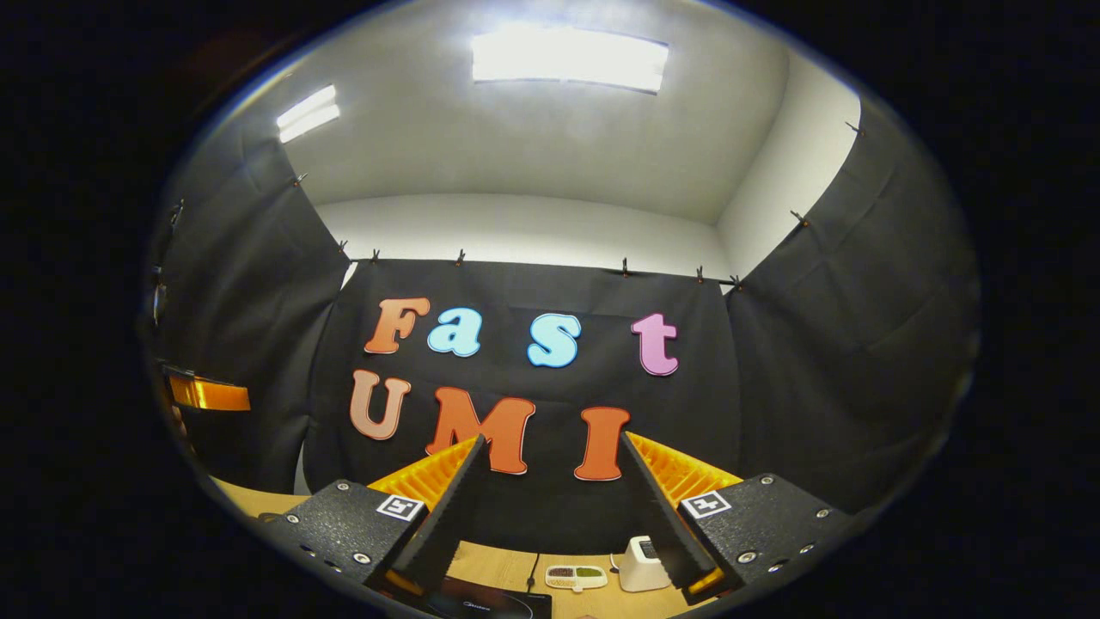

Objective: First push the handle of the pot to place it horizontally, then grasp the pot with both hands and set it on the induction cooktop.

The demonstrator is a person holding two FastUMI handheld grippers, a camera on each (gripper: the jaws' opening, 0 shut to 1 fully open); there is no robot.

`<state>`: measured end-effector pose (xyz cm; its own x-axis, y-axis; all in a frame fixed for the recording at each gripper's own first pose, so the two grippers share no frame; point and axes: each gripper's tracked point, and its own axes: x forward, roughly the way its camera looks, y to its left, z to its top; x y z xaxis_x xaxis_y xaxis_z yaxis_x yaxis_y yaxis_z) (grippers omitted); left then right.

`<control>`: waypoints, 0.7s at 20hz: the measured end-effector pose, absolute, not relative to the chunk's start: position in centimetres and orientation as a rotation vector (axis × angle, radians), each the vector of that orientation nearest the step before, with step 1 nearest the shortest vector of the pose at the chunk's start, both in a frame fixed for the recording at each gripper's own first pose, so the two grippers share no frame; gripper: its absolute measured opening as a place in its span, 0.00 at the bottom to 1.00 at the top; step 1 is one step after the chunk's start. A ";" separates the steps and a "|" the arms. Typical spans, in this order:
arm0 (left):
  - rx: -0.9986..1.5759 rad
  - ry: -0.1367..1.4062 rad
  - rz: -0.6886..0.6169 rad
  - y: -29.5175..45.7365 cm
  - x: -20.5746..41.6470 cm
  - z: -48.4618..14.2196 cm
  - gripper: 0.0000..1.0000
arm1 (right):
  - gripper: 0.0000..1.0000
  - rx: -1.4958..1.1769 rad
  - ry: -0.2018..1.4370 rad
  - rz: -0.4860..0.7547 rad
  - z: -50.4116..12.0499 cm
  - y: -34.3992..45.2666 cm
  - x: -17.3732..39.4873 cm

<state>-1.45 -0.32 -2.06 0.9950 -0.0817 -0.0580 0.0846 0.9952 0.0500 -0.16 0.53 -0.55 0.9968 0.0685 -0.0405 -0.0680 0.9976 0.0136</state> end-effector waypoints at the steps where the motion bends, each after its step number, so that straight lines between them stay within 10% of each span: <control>1: 0.052 0.074 -0.087 -0.2 -1.3 -2.7 0.76 | 0.93 0.015 0.046 0.072 -0.7 0.6 -0.2; 8: 0.092 0.353 -0.130 0.5 -1.5 -11.4 0.13 | 0.93 0.031 0.090 0.111 -3.7 1.7 -0.7; 14: 0.195 0.662 -0.142 3.4 -3.3 -20.5 0.03 | 0.93 0.031 0.131 0.116 -6.7 1.6 -0.1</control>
